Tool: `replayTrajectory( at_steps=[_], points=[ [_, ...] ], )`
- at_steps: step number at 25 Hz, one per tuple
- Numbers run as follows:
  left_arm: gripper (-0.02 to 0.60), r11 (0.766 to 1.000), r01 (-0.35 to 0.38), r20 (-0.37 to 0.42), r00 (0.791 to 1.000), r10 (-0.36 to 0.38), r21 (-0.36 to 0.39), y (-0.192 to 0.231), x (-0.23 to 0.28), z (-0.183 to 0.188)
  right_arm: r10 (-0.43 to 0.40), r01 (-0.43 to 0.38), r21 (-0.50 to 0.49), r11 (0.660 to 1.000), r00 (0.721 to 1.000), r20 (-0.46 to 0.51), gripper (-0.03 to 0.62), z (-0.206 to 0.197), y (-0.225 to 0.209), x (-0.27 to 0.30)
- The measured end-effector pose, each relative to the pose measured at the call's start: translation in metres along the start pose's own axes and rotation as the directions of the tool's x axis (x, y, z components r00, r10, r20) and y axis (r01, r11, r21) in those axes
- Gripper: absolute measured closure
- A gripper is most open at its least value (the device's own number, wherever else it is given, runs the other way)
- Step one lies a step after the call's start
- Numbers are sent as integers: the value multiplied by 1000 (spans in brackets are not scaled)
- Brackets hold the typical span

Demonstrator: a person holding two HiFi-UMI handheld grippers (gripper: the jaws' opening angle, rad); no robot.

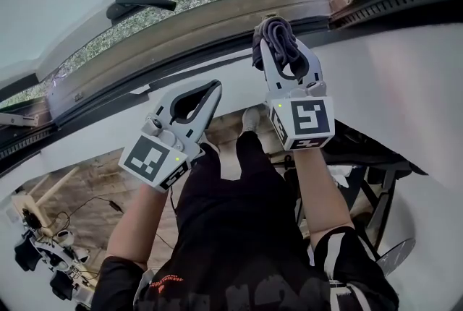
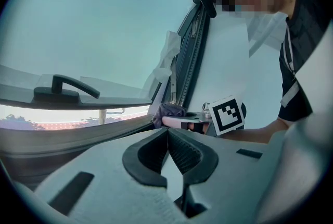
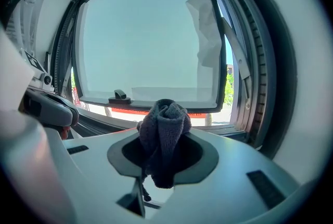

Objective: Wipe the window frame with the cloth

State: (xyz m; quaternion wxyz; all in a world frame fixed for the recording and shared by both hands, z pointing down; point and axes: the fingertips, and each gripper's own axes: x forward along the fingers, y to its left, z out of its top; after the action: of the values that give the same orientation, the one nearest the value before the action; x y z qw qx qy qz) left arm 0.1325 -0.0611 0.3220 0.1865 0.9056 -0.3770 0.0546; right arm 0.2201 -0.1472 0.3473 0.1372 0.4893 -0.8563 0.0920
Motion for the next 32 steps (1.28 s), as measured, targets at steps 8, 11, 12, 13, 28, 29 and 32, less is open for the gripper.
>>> replayTrajectory(
  at_steps=[8, 11, 12, 13, 28, 29, 32],
  points=[
    [561, 1000, 29, -7, 1000, -29, 2, -8, 22, 2, -51, 51, 11, 999, 999, 2, 487, 0, -33, -6],
    [561, 999, 38, -8, 999, -38, 4, -10, 28, 3, -67, 67, 14, 998, 998, 2, 488, 0, -43, -8],
    [561, 999, 40, -9, 999, -40, 5, -11, 31, 3, -73, 73, 15, 997, 997, 2, 488, 0, -46, -8],
    [561, 999, 43, -9, 999, -43, 5, -12, 33, 3, -78, 78, 16, 997, 997, 0, 488, 0, -50, -9],
    [561, 997, 74, -10, 997, -74, 7, -19, 55, 8, -165, 165, 22, 986, 986, -12, 488, -1, -95, -19],
    [561, 997, 75, -11, 997, -75, 7, -19, 55, 8, -170, 170, 23, 985, 985, -13, 488, -2, -97, -20],
    [561, 997, 77, -11, 997, -77, 7, -20, 57, 9, -180, 181, 24, 983, 983, -14, 488, -2, -103, -21]
  ],
)
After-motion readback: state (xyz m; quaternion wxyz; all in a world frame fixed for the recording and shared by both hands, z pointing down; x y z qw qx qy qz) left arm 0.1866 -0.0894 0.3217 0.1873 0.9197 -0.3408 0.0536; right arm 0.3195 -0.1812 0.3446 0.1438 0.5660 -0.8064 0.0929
